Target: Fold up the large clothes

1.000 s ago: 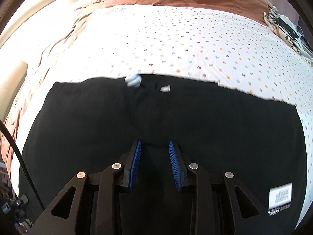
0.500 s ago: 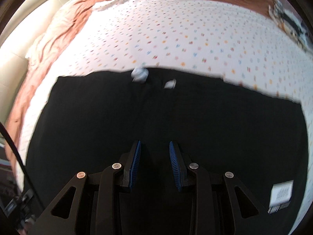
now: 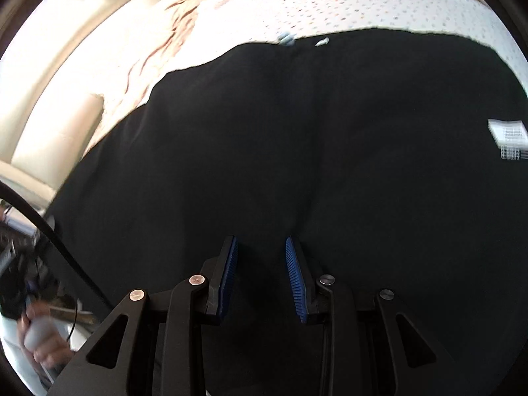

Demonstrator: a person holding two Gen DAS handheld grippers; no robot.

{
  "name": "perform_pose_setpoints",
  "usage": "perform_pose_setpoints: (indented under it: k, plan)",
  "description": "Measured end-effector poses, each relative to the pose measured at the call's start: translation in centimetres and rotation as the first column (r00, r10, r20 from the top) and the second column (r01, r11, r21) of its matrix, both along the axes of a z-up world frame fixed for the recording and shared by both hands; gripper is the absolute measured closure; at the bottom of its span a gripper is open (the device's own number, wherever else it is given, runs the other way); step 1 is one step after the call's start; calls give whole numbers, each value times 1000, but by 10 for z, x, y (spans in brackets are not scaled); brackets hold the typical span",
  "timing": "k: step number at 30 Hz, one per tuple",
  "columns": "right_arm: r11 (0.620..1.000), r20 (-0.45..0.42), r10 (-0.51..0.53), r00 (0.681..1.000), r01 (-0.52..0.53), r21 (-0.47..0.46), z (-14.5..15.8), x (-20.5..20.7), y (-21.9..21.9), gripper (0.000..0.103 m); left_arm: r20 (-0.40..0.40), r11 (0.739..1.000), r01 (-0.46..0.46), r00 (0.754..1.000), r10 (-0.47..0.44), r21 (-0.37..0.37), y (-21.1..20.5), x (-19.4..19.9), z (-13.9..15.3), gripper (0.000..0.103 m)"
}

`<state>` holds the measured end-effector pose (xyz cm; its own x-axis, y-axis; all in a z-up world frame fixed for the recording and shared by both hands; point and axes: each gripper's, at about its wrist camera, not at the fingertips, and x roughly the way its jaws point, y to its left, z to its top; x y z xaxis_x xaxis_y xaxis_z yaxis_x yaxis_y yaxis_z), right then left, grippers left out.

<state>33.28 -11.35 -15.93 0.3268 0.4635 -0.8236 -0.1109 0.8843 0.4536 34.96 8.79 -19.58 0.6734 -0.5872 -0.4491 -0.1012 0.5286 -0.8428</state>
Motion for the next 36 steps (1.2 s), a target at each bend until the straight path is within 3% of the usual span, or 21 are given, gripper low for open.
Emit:
perform_pose_setpoints:
  k: [11,16,27,28,30,31,32,36]
  plan:
    - [997,33,4,999,-7,76,-31,-44,0,76,124,990,129,983,-135,58,-51,3,57,90]
    - [991,38,19,999,-23,132,-42,-40,-12,76,169,981,178,967,-190,79,-82,5,77,90]
    - [970,132,-175,976,148,195,-37,-47,-116,75,202,941,306,922,-331,143,-167,11,104,90]
    - [965,137,-197,971,168,203,-38,-47,-126,73,199,936,318,918,-343,149,-175,13,105,90]
    - [952,148,-248,957,213,220,-39,-48,-150,58,192,926,343,909,-370,159,-192,16,105,90]
    - [946,153,-268,951,231,226,-39,-49,-160,45,189,921,355,904,-382,162,-200,18,104,90]
    - [940,159,-291,943,251,232,-40,-49,-170,40,185,915,369,900,-396,164,-210,19,104,90]
    - [913,163,-369,915,323,250,-48,-52,-209,40,147,894,415,886,-439,167,-243,26,91,90]
